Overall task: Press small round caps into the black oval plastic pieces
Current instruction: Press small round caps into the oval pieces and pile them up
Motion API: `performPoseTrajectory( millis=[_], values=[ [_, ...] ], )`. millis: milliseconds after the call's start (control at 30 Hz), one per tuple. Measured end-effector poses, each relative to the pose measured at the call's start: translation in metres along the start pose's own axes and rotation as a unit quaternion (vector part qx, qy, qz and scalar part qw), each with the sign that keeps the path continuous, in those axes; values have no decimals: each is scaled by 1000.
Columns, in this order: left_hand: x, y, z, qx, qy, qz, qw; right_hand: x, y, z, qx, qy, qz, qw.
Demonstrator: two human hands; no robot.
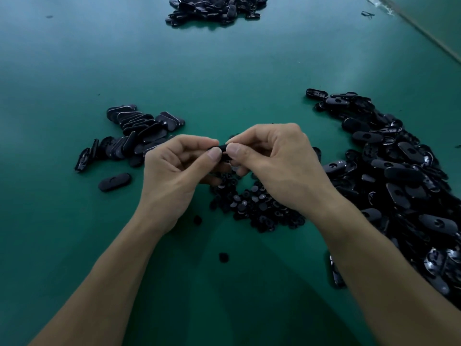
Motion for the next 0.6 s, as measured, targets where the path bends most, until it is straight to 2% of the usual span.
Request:
performPoseTrajectory(
  millis=[333, 433, 533, 600],
  values=[
    [-3, -2, -4, 16, -21, 11, 1000, 0, -4, 4, 20, 1, 32, 999],
    [-4, -3, -7, 14, -26, 21, 999, -4, -8, 7, 143, -22, 36, 989],
    [-5, -4, -8, 22, -30, 27, 999, -3, -4, 18, 309, -41, -16, 950],
    [-5, -5, -8, 24, -28, 28, 999, -1, -1, 23, 349, -40, -38, 936]
  ],
)
Point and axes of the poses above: each hand's wrist, its own x-axis away from the middle knuckle, its own y-axis out of the palm, z = x × y, the point moved 9 cm from there along -x, towards the middle knuckle, and after that the axes turned 13 degrees about z, right-handed, at the moved point
